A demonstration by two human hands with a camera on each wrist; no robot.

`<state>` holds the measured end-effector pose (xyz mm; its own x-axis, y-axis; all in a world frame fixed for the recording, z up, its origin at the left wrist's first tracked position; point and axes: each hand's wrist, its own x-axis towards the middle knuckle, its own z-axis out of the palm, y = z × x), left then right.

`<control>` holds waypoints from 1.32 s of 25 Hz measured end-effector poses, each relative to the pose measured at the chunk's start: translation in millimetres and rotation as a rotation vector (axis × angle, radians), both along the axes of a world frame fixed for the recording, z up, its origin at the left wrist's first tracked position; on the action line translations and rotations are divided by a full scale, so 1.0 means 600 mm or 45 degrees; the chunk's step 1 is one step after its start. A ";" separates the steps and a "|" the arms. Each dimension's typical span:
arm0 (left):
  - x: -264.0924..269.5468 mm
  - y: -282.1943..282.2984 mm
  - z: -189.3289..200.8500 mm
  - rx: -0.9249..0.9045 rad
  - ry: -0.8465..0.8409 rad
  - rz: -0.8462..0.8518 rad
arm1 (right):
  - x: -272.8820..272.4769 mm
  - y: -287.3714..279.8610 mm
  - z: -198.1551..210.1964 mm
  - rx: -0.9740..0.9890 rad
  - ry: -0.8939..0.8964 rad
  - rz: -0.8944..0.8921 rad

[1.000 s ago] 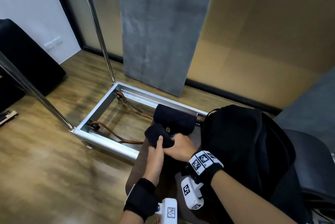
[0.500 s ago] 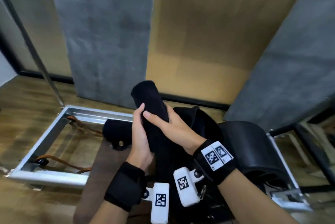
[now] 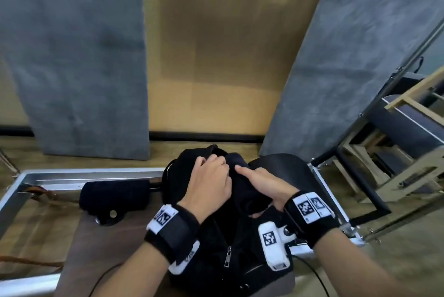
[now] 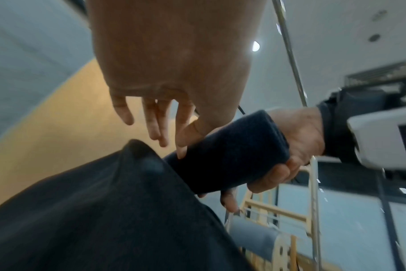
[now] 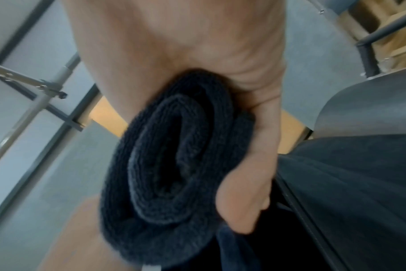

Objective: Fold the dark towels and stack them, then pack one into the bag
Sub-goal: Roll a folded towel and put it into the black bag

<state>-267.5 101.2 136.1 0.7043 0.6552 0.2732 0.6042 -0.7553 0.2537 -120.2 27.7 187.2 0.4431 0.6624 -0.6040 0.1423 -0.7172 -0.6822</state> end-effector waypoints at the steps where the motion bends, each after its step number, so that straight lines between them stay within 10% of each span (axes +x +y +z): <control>1: 0.015 0.010 0.010 -0.034 0.174 -0.053 | 0.005 0.009 -0.010 -0.069 -0.069 0.074; 7: 0.050 0.080 0.025 -0.359 0.932 -0.315 | 0.023 0.058 -0.023 -0.116 -0.193 0.054; 14: 0.053 0.098 0.010 -0.347 1.099 -0.319 | 0.021 0.093 -0.058 0.065 0.315 -0.262; 23: 0.046 0.103 0.014 -0.434 1.108 -0.282 | 0.031 0.113 -0.123 -0.546 -0.859 0.238; 33: 0.037 0.042 -0.001 -0.169 1.142 -0.460 | 0.009 0.139 -0.166 -0.272 -0.921 0.196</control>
<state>-245.3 126.5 135.2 0.7793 0.3459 -0.5225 0.3525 -0.9314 -0.0909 -114.7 110.8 87.3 0.6886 0.6504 -0.3205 0.6094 -0.7587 -0.2303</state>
